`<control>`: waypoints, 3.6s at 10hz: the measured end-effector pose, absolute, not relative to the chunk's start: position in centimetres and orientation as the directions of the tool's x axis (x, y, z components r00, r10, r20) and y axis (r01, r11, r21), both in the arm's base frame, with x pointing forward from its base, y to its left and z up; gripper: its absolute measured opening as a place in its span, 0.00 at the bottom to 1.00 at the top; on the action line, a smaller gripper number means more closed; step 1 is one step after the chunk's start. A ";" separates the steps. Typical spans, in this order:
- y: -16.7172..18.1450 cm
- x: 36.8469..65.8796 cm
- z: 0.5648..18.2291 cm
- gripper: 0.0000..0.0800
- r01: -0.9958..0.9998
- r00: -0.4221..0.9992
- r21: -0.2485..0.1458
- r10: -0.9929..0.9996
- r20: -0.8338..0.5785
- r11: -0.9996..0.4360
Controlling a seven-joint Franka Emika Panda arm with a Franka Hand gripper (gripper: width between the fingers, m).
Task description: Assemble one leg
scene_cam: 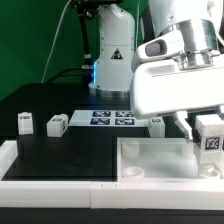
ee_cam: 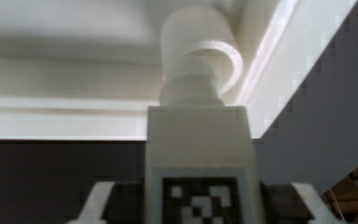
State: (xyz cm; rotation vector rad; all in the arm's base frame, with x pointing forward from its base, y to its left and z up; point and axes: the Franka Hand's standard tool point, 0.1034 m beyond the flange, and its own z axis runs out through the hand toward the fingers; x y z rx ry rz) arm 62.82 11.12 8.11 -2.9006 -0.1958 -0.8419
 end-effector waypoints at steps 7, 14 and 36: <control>12.0 61.4 6.0 0.36 0.155 0.818 -0.066 0.091 0.568 -0.986; 12.0 61.2 5.7 0.67 0.157 0.835 -0.072 0.094 0.542 -0.985; 11.5 62.5 8.3 0.53 0.136 0.972 -0.196 0.169 -0.161 -0.971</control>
Offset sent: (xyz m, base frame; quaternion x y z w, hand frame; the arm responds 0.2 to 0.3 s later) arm -0.0079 0.0048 -0.0177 -0.0079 0.0301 0.0012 0.9995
